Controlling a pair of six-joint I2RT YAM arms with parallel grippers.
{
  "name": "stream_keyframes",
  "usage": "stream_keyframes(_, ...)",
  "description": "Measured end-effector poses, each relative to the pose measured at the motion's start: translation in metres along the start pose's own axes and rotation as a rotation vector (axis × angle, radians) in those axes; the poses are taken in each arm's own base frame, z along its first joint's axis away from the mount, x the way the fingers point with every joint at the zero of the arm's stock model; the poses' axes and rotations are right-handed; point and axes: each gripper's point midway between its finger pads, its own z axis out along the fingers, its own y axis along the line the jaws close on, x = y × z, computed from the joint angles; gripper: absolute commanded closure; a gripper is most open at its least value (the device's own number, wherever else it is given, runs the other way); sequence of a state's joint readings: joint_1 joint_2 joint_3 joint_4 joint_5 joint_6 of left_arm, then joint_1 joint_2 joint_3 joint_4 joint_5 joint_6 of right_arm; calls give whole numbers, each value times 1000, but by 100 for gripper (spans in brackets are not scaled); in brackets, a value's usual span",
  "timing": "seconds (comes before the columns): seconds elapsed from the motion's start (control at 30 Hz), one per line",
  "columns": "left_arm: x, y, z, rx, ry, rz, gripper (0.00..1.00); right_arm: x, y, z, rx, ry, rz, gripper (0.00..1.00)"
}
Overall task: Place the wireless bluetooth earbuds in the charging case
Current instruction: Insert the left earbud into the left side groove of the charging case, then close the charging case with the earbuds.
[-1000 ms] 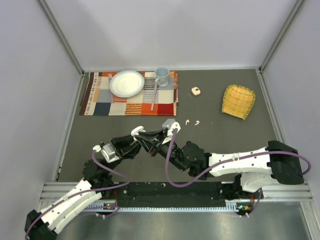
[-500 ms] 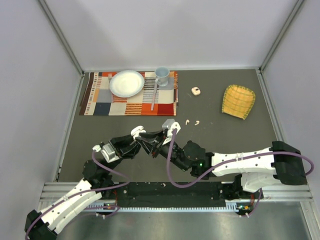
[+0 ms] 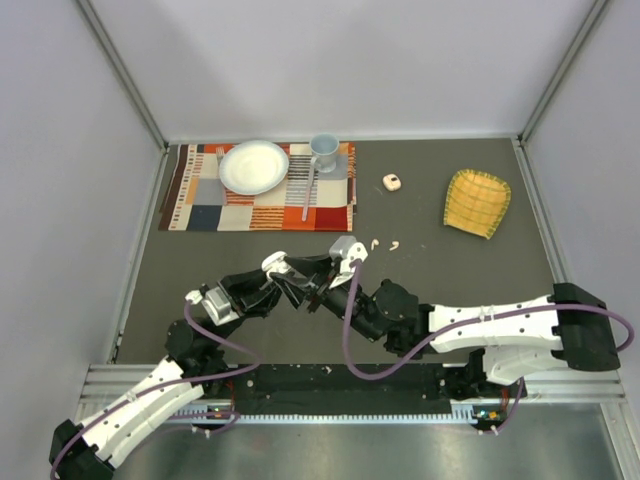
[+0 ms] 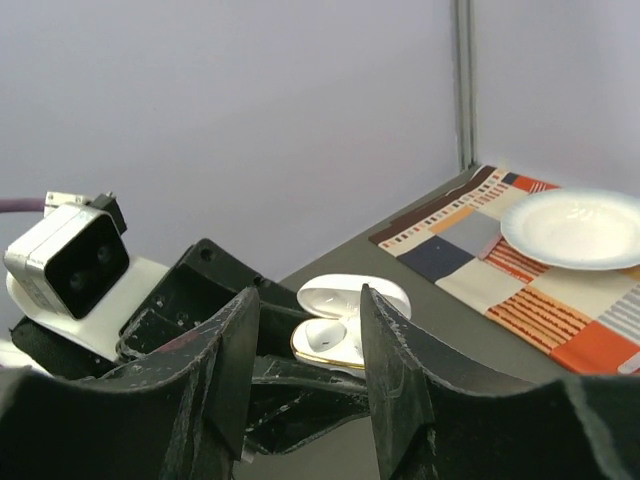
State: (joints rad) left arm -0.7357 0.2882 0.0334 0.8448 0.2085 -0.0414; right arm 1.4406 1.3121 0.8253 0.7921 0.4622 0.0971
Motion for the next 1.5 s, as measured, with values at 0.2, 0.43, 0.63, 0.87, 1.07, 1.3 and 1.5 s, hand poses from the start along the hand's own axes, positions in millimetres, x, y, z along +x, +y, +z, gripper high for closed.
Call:
stream_keyframes(0.2,0,0,0,0,0,1,100,-28,-6,-5,23,-56,-12,42)
stream_keyframes(0.43,0,0,0,3,0,10,100,-55,-28,-13,146,-86,-6,9)
stream_keyframes(0.63,1,-3,0,22,4,11,100,-56,-56,-24,267,-48,6,4)
stream_keyframes(0.87,5,-13,-1,80,22,10,100,-50,-117,-29,431,85,77,1)
stream_keyframes(1.07,17,-26,-3,155,65,0,100,-53,-119,-54,373,83,133,1)
stream_keyframes(1.3,44,-48,-10,284,164,-39,100,-52,-115,-59,315,114,162,1)
stream_keyframes(1.5,64,-61,-16,359,236,-83,100,-32,-95,-39,238,233,149,1)
